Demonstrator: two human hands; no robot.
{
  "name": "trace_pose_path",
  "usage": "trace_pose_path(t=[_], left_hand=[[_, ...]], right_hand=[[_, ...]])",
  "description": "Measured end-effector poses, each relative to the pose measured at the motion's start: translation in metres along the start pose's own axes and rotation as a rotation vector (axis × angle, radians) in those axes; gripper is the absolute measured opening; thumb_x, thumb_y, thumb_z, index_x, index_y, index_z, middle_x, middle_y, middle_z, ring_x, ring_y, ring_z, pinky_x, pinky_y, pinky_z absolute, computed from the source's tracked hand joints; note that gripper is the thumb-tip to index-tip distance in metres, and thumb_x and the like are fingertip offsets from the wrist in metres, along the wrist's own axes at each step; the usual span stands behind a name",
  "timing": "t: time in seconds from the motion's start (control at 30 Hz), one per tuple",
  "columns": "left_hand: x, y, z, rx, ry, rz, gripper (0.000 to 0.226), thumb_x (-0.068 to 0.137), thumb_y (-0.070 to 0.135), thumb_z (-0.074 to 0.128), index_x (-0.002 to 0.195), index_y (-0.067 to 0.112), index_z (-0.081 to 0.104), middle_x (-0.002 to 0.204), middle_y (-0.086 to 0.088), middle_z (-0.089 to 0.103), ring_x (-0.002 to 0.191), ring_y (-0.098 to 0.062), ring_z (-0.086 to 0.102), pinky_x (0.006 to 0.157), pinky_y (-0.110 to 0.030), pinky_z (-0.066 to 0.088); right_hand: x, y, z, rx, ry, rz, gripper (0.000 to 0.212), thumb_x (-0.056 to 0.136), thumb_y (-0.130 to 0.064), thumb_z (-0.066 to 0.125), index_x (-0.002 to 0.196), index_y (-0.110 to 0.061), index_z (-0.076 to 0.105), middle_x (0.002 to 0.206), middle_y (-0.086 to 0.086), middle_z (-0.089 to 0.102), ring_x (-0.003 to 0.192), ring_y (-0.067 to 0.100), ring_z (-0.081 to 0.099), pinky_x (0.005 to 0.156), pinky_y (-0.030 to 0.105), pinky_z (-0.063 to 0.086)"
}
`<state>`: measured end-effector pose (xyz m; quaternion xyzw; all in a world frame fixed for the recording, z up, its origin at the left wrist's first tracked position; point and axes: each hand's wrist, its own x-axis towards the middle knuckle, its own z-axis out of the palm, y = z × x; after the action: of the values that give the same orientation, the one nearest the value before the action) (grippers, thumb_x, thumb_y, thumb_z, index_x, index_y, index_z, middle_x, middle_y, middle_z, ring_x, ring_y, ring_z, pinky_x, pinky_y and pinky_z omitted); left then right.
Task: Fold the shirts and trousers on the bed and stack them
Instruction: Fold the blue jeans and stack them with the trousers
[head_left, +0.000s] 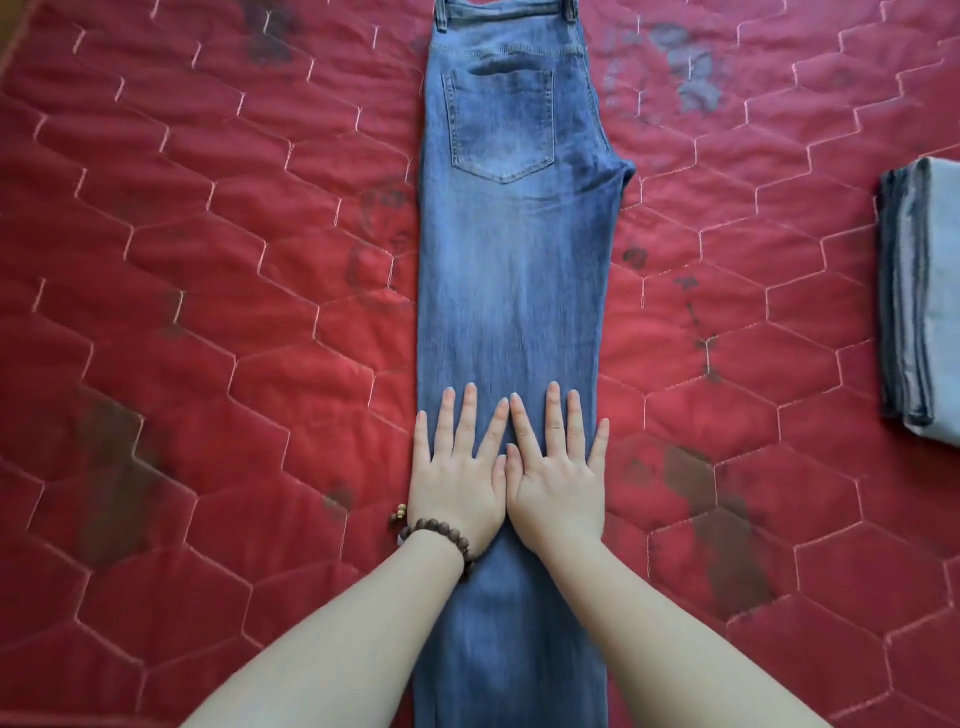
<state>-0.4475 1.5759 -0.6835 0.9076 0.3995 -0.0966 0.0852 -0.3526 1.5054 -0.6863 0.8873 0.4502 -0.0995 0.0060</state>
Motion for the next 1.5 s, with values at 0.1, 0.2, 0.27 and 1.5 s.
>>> trace_pose_path(t=[0.1, 0.2, 0.27, 1.5], left_hand=[[-0.04, 0.008, 0.006, -0.021, -0.008, -0.017, 0.059, 0.093, 0.042, -0.01, 0.15, 0.028, -0.013, 0.159, -0.006, -0.015, 0.145, -0.028, -0.02, 0.117, -0.052, -0.007], [-0.086, 0.016, 0.016, -0.037, -0.014, -0.024, 0.058, 0.093, 0.042, -0.008, 0.149, 0.027, -0.014, 0.159, -0.006, -0.015, 0.145, -0.03, -0.021, 0.117, -0.054, -0.006], [-0.117, 0.021, 0.022, -0.043, -0.036, -0.016, 0.058, 0.094, 0.043, -0.005, 0.15, 0.027, -0.013, 0.159, -0.007, -0.015, 0.144, -0.032, -0.022, 0.117, -0.054, -0.004], [-0.223, 0.018, -0.013, -0.914, 0.243, -0.554, 0.005, 0.097, 0.021, 0.05, 0.094, 0.023, 0.046, 0.061, 0.008, 0.055, 0.055, -0.01, 0.051, 0.05, -0.031, 0.035]], right_hand=[[-0.038, 0.003, 0.004, 0.006, -0.038, -0.026, 0.056, 0.096, -0.043, 0.01, 0.151, -0.034, 0.006, 0.161, 0.007, 0.001, 0.148, 0.024, -0.005, 0.117, 0.055, 0.001], [-0.083, 0.007, 0.007, 0.034, -0.021, -0.047, 0.056, 0.096, -0.041, 0.015, 0.151, -0.029, 0.015, 0.16, 0.008, 0.008, 0.148, 0.024, 0.002, 0.117, 0.053, 0.006], [-0.115, 0.009, 0.012, 0.042, -0.012, -0.063, 0.057, 0.097, -0.039, 0.019, 0.152, -0.026, 0.019, 0.16, 0.009, 0.012, 0.148, 0.025, 0.005, 0.116, 0.053, 0.011], [-0.227, 0.011, -0.036, 0.851, 0.016, 0.498, 0.005, 0.099, -0.02, 0.045, 0.103, -0.018, 0.047, 0.078, -0.005, 0.056, 0.077, 0.024, 0.053, 0.065, 0.036, 0.04]])
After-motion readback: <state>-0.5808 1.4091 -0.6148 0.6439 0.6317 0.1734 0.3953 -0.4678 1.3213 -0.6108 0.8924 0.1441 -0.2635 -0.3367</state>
